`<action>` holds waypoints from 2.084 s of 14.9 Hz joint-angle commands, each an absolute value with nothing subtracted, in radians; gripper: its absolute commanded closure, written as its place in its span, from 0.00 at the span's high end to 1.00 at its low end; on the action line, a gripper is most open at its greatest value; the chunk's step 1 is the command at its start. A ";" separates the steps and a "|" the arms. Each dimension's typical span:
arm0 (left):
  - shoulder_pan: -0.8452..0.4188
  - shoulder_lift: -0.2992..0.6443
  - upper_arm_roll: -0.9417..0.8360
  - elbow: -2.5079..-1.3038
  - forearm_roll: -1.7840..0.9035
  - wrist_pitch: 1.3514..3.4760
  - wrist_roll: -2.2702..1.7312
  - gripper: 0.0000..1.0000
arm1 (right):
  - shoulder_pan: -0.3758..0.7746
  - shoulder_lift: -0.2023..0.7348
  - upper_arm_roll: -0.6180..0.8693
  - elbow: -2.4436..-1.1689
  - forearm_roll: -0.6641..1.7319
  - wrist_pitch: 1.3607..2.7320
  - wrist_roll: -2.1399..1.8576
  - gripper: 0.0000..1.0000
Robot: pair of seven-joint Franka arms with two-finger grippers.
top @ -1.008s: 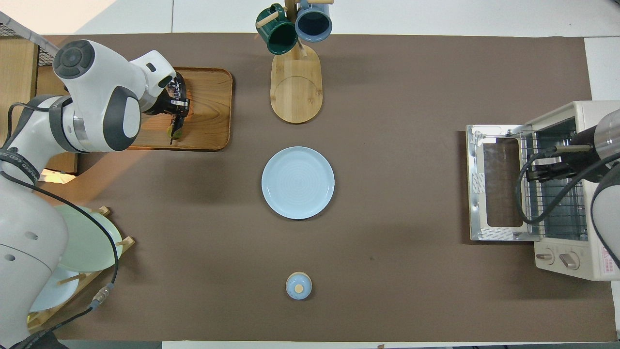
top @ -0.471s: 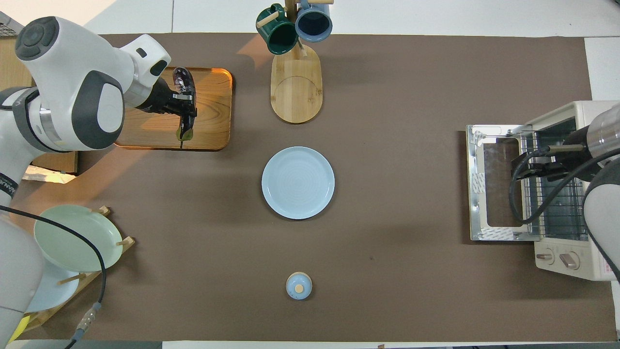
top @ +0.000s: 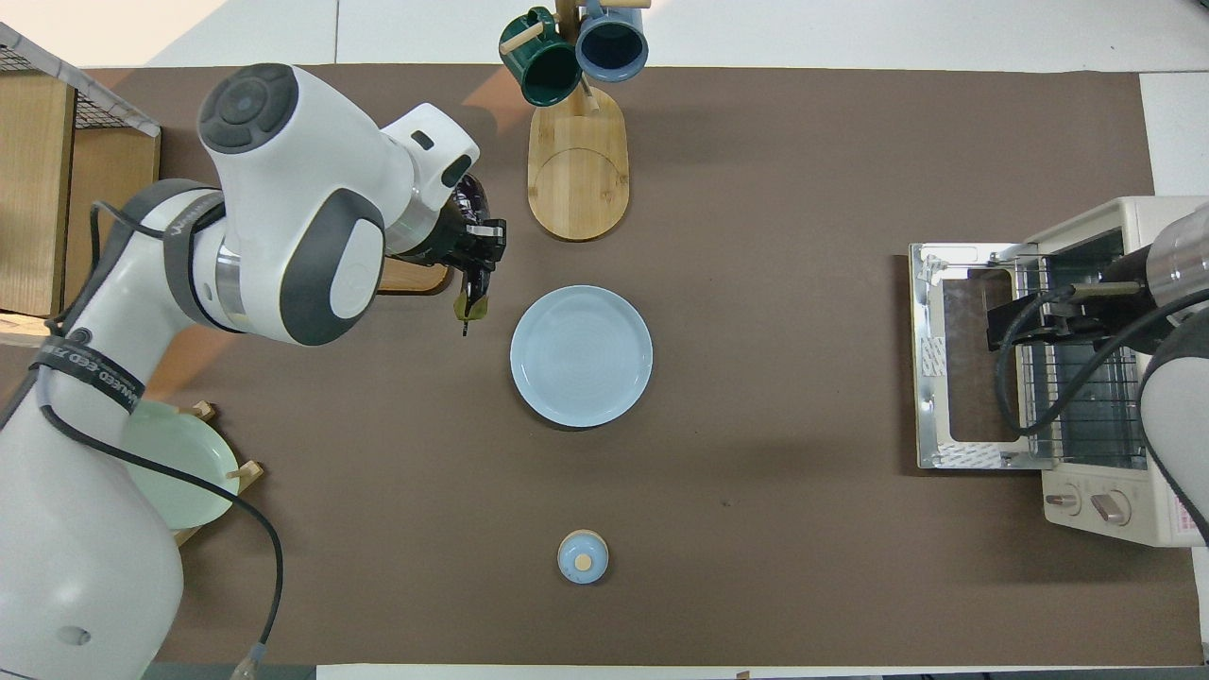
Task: Put eggplant into oven
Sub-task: 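Carry the eggplant onto the blue plate and open the left gripper, then withdraw the left gripper while the right gripper reaches the eggplant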
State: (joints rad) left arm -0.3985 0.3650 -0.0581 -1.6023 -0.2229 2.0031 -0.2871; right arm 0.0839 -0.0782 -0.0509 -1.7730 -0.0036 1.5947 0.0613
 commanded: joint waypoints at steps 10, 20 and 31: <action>-0.653 0.305 -0.040 -1.948 -0.242 2.361 -0.442 0.00 | 0.080 -0.091 -0.034 -1.787 0.006 1.609 0.023 1.00; -0.621 0.284 -0.019 -1.951 -0.227 2.352 -0.408 1.00 | 0.080 -0.092 -0.023 -1.789 0.018 1.618 0.026 1.00; -0.224 0.164 -0.003 -1.651 -0.107 1.855 -0.163 1.00 | 0.452 0.122 -0.015 -1.660 0.018 1.854 0.423 1.00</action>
State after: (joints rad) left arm -0.2815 0.2060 0.0058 -1.6511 -0.1285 1.9223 -0.2191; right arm 0.3941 -0.0111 -0.0114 -1.7802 0.0007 1.8252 0.3254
